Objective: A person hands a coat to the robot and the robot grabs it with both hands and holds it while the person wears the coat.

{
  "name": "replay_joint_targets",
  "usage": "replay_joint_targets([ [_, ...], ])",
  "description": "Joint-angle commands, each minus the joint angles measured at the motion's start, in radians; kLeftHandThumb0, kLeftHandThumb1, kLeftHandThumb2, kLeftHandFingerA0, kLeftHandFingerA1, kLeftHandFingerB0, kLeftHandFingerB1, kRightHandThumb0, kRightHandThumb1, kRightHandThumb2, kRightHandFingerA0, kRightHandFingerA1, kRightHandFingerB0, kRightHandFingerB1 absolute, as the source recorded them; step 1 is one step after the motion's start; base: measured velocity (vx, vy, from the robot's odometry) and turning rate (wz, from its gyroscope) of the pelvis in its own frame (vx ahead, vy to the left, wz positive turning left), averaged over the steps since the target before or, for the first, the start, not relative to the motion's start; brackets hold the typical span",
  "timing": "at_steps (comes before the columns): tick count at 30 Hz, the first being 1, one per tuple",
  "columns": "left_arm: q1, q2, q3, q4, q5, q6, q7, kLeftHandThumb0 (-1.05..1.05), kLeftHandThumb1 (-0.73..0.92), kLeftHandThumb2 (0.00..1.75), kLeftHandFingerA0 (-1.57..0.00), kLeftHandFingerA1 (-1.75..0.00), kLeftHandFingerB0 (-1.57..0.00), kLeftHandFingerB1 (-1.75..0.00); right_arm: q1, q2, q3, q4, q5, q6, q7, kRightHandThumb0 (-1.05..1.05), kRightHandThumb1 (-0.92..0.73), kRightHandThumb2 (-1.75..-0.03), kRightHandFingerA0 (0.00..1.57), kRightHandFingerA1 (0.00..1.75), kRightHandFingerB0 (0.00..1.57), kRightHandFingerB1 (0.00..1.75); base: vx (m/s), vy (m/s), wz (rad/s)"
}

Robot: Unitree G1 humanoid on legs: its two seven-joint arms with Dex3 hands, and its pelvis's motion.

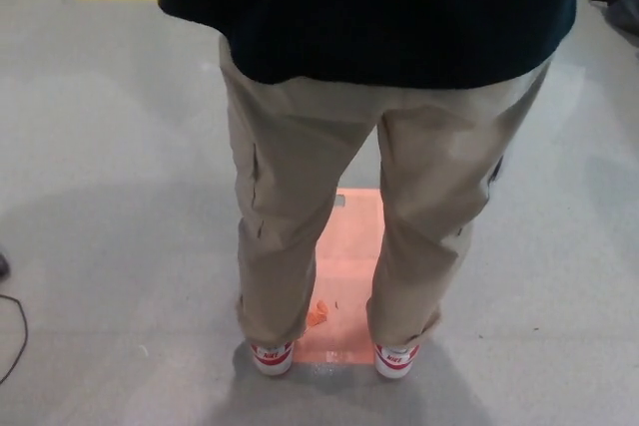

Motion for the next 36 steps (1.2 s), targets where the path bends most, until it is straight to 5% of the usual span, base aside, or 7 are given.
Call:
replay_joint_targets([
  [1,0.501,0.06,0.272,-0.608,-0.135,0.039,0.044,-1.01,0.74,1.06,0.0,-0.03,0.0,0.0,0.414,-0.105,-0.181,-0.569,0.111,-0.046,0.019,-1.0,-0.83,-1.11,0.0,0.01,0.0,0.0,0.0,0.0,0.0],
  [9,0.973,-0.035,0.535,-1.06,-0.153,-0.01,0.02,-1.02,0.72,1.05,0.0,-0.02,0.0,0.0,0.913,-0.065,-0.425,-1.055,0.148,-0.056,0.03,-0.98,-0.79,-1.08,0.0,0.02,0.0,0.0,0.0,0.0,0.0],
  [15,1.384,-0.187,0.622,-1.313,-0.106,-0.015,0.023,-1.01,0.78,1.1,0.0,-0.01,0.0,0.0,1.439,0.098,-0.483,-1.39,0.063,-0.113,-0.024,-0.99,-0.81,-1.09,0.0,0.03,0.0,0.0,0.0,0.0,0.0],
  [17,1.442,-0.216,0.612,-1.337,-0.097,-0.018,0.042,-1.02,0.79,1.11,0.0,0.0,0.0,0.0,1.516,0.124,-0.472,-1.424,0.061,-0.111,-0.026,-0.88,-0.72,-0.99,0.0,0.01,0.0,0.0,0.0,0.0,0.0],
  [26,1.811,-0.338,0.495,-1.44,-0.063,-0.117,0.136,-1.0,0.74,1.04,0.0,-0.05,0.0,0.0,1.844,0.213,-0.321,-1.429,-0.065,-0.153,-0.181,-0.95,-0.78,-1.05,0.0,0.1,0.0,0.0,0.0,0.0,0.0],
  [36,2.001,-0.395,0.344,-1.231,0.052,-0.132,0.304,-0.95,0.67,1.01,0.0,-0.18,0.0,-0.05,1.974,0.305,-0.145,-1.283,-0.153,-0.131,-0.265,-0.97,-0.74,-1.03,0.0,0.03,0.0,0.0,0.0,0.0,0.0],
])
